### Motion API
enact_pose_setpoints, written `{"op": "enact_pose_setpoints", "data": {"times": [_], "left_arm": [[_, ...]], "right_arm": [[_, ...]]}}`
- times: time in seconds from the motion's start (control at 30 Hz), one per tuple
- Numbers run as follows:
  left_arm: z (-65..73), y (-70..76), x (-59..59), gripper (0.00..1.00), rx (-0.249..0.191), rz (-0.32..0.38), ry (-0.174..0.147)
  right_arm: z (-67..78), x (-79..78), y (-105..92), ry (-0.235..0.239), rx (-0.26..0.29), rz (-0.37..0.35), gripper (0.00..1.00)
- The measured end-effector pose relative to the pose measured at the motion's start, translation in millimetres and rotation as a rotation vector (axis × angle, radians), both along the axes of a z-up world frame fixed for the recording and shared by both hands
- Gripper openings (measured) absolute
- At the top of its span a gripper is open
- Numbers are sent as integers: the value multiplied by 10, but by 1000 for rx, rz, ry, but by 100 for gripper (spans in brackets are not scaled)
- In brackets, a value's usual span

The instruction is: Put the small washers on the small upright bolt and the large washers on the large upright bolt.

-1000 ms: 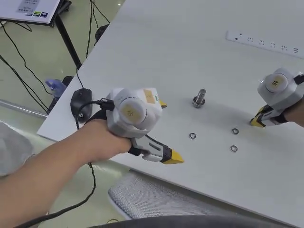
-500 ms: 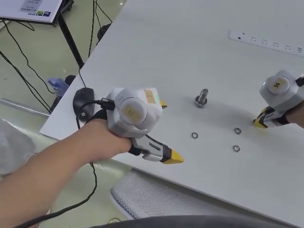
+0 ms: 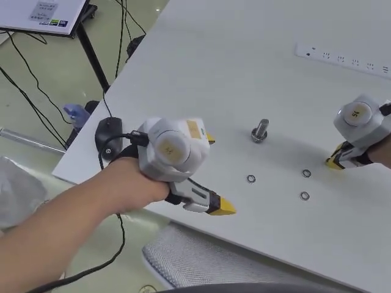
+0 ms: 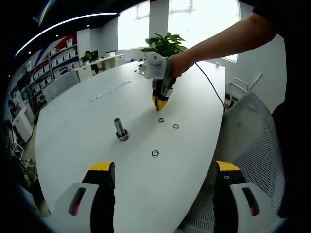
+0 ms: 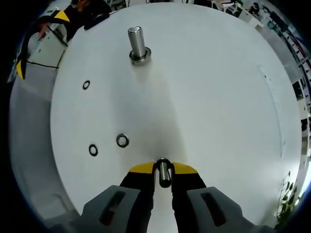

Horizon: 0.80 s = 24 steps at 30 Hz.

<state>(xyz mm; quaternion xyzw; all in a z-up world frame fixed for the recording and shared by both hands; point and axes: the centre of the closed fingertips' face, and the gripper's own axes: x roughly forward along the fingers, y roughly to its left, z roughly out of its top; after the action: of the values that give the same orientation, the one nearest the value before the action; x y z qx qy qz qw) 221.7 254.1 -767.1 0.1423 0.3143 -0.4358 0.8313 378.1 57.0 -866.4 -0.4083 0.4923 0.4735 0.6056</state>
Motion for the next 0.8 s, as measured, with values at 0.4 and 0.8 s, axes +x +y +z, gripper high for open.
{"op": "enact_pose_setpoints", "data": {"times": [0.4,0.8], "left_arm": [[17,26,-7,83,6,1,-3],[62,11,-11,83,1,6,-16]], "right_arm": [[21,-7,-4,-10,-2,3,19],[107,14,2,-14,4,16,26]]}}
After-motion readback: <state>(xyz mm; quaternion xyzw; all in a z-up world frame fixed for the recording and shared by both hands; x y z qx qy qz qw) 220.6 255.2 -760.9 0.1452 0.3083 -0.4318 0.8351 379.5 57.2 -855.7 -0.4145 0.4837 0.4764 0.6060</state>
